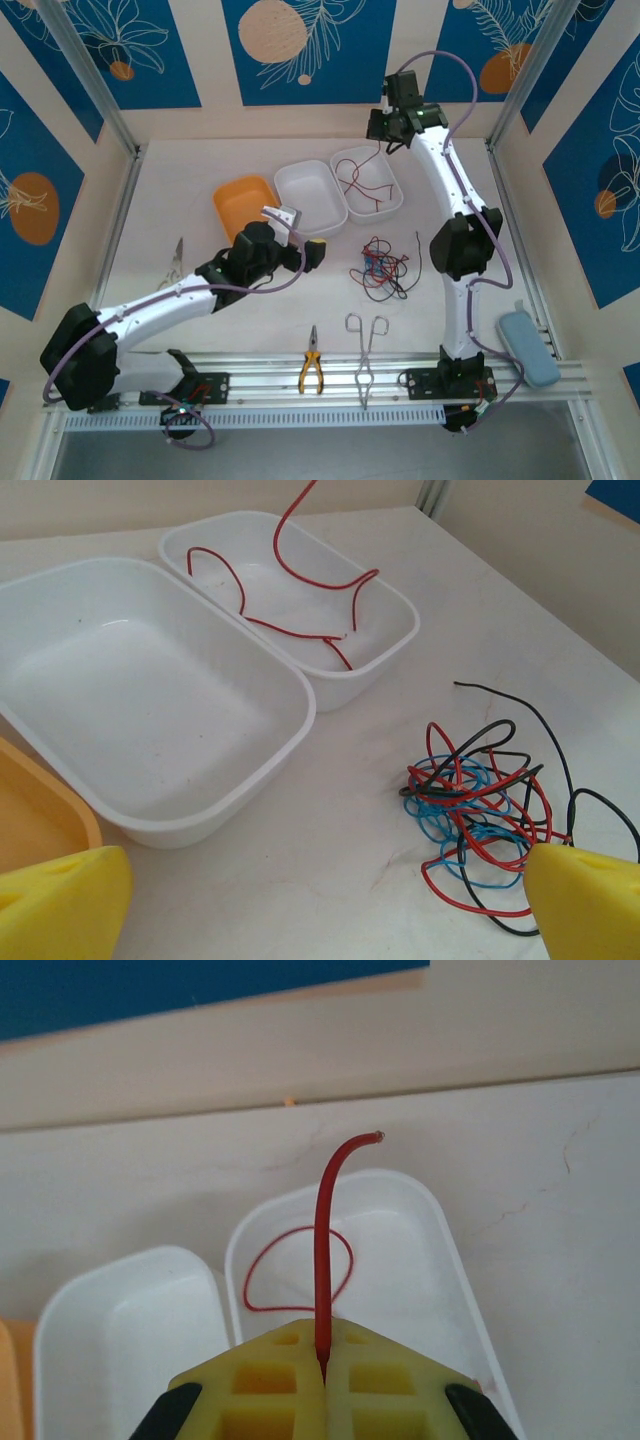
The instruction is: Untangle the cables
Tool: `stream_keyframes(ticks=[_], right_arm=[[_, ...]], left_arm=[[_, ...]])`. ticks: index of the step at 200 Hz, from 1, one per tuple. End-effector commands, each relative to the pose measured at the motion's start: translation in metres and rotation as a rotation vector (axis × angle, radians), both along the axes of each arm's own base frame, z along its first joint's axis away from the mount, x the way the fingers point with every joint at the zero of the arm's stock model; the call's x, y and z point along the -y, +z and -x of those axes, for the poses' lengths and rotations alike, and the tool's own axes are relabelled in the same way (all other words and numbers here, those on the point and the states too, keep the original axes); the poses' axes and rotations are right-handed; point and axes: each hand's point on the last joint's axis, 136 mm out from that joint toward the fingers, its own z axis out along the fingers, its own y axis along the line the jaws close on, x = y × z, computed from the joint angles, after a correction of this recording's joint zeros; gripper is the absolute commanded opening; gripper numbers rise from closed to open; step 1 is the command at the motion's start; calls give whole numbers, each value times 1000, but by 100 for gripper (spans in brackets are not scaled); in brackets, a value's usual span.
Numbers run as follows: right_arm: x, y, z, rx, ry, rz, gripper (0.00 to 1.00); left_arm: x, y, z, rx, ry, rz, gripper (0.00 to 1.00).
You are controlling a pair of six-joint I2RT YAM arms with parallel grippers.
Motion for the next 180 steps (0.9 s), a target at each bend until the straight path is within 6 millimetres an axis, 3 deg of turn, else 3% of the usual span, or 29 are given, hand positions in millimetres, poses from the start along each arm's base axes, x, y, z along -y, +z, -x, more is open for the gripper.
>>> stream_keyframes(ticks=[1, 55, 133, 180], right_arm=[[0, -23, -2, -20, 48, 106, 0], [-3, -72, 1, -113, 118, 150, 0], [-10, -131, 8, -277, 217, 79, 0], [-15, -153, 16, -354, 246, -16, 0]], left_arm=[[-9, -3, 1, 0, 24, -17, 100], [-11, -8, 1, -11, 29, -14, 100], [-11, -10, 0, -16, 29, -22, 100], [-9, -10, 0, -19, 21, -19, 100]])
